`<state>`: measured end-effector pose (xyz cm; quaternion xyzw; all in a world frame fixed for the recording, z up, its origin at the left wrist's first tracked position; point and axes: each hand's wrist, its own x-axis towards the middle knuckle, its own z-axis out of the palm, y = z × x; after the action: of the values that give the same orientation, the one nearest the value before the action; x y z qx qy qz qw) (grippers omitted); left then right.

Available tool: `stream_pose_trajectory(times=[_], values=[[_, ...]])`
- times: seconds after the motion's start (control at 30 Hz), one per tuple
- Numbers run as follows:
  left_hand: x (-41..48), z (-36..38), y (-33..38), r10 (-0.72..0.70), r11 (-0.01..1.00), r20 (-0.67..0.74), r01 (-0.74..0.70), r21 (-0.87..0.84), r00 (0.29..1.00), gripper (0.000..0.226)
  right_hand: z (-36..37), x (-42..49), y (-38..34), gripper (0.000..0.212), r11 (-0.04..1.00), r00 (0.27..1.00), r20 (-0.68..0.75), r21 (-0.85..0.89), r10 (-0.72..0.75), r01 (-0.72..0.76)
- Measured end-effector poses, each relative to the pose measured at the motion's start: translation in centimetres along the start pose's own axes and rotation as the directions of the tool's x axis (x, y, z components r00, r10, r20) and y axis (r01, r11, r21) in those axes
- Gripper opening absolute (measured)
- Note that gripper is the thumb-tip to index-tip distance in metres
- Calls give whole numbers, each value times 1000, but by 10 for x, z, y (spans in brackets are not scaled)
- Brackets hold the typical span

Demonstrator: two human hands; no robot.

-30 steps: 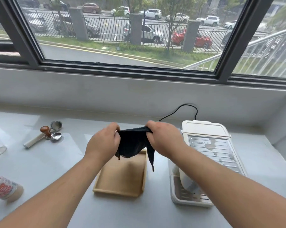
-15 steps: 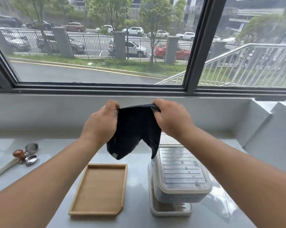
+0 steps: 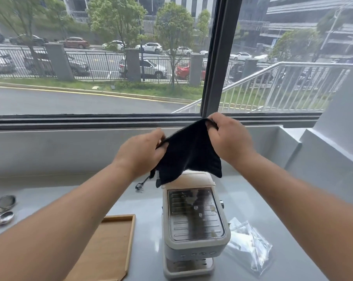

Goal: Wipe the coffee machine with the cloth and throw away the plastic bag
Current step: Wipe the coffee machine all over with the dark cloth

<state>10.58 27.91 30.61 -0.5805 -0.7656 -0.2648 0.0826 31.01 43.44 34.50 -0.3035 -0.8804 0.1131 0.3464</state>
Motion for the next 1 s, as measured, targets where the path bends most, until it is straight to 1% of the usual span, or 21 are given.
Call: stream_pose_trajectory(times=[0.13,0.23,0.37,0.47,0.53,0.57,0.63,0.7,0.77,0.83,0.87,0.93,1.0], values=[[-11,30,6,-65,997,98,68,-33,993,21,13,-16,17,15,999,997,57,16,50,-51],[-24,51,8,-93,993,169,104,-61,981,23,27,-28,23,21,998,992,105,15,65,-67],[-41,76,8,-130,983,191,152,-107,973,19,48,-41,23,30,998,973,223,5,60,-63],[-53,92,10,-136,976,214,168,-139,967,11,65,-48,20,30,996,933,355,40,66,-85],[-61,101,11,-91,977,231,132,-167,969,6,78,-52,18,33,994,878,472,31,80,-107],[-65,106,10,-71,978,240,115,-175,968,8,85,-54,18,35,994,848,522,8,91,-112],[-73,112,10,-77,971,253,130,-200,964,19,98,-59,19,37,994,798,592,-53,112,-100],[-82,118,11,-111,962,245,166,-216,963,39,110,-63,19,37,993,774,622,-103,115,-64],[-92,125,14,-151,965,277,203,-168,949,74,120,-65,22,39,990,754,647,-137,109,-25],[-100,134,17,-191,971,374,231,-64,907,117,129,-67,26,48,986,711,693,-168,120,-3],[-103,137,19,-211,971,404,239,-19,890,129,133,-68,27,53,984,691,711,-179,133,-6],[-107,142,21,-244,965,401,261,13,883,139,140,-72,30,57,982,683,717,-187,141,-6],[-108,144,22,-260,962,373,272,20,891,141,144,-76,31,57,981,695,707,-193,132,10]])
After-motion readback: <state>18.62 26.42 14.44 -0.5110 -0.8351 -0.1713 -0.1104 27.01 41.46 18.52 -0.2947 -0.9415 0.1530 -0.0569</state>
